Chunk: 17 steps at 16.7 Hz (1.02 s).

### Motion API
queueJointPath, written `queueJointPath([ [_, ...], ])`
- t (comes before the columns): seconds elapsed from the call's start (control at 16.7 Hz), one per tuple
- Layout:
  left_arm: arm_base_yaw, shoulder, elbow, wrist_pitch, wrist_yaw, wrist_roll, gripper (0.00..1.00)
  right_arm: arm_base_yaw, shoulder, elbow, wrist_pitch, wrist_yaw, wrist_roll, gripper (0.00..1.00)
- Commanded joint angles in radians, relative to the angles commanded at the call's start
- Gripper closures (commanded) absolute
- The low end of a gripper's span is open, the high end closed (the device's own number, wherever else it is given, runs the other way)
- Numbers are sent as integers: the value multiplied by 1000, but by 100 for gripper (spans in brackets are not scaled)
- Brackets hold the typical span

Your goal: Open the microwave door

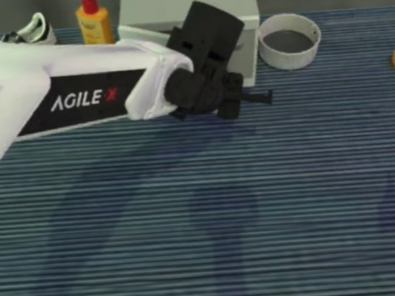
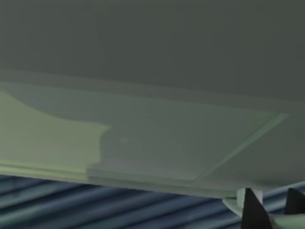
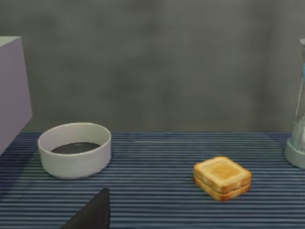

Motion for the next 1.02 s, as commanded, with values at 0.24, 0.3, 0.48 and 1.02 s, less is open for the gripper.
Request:
queueJointPath([
  [0.24, -7, 1, 0, 1, 8, -1, 100, 0, 0, 0, 0, 0, 0, 0],
  [0.3, -3, -6, -9, 6, 11, 9, 100, 0, 0, 0, 0, 0, 0, 0],
  [0.48, 11, -35, -53, 29, 40, 51, 100, 0, 0, 0, 0, 0, 0, 0],
  [1.02, 15, -43, -67, 36, 51, 63, 100, 0, 0, 0, 0, 0, 0, 0],
])
